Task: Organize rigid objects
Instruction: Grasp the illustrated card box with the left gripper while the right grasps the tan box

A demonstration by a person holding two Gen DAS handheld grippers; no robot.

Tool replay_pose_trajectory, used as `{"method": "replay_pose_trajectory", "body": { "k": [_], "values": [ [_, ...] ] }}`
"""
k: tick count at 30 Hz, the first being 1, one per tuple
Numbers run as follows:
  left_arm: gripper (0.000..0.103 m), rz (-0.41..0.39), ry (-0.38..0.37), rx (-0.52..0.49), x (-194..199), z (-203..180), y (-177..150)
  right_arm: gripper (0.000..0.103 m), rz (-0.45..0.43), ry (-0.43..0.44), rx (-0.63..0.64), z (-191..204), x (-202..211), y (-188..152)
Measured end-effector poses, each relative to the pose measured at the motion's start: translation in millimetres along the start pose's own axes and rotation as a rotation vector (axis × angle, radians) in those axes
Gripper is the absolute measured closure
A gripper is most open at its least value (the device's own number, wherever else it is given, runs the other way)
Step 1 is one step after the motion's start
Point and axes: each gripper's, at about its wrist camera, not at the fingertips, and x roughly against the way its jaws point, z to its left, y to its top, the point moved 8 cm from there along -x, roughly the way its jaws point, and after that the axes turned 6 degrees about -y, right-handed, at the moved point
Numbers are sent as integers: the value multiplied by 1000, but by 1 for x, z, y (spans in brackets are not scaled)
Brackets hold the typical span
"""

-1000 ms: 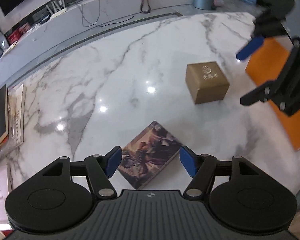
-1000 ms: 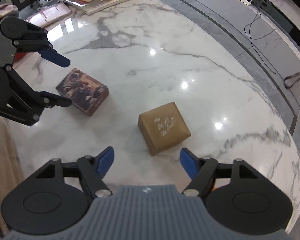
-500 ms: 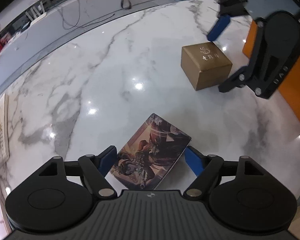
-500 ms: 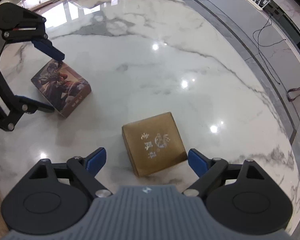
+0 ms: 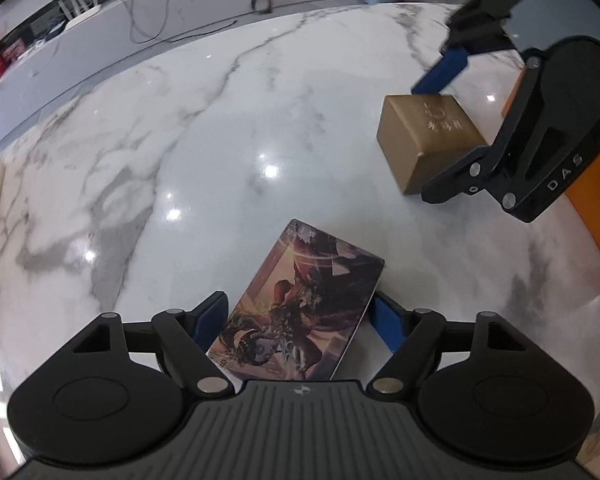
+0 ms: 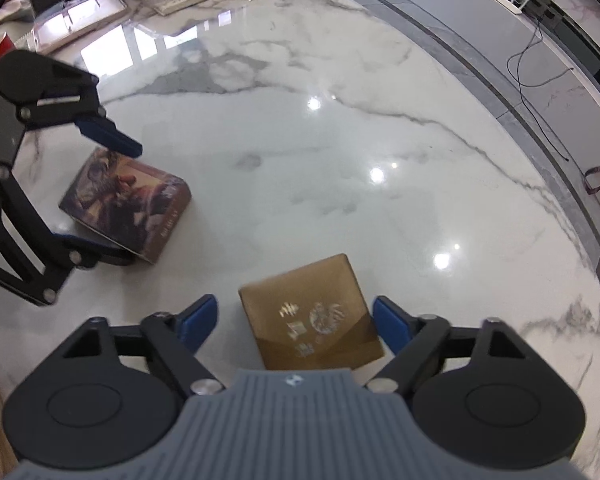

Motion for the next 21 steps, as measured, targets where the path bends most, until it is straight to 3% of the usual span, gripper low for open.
{"method": "replay_pose_trajectory", "body": {
  "k": [3,8,13,21],
  "values": [
    [23,24,29,76,4,-5,-4,42,19,8,-49,7,7,-6],
    [29,61,63,223,10,-15,-15,44,65,18,-152,26,19,-30],
    [32,78,38,289,17,-32,-30,44,100,16,-235,48,33,-56],
    [33,88,29,374,27,-46,-47,43,63,18,-318,84,58,-93]
  ]
}}
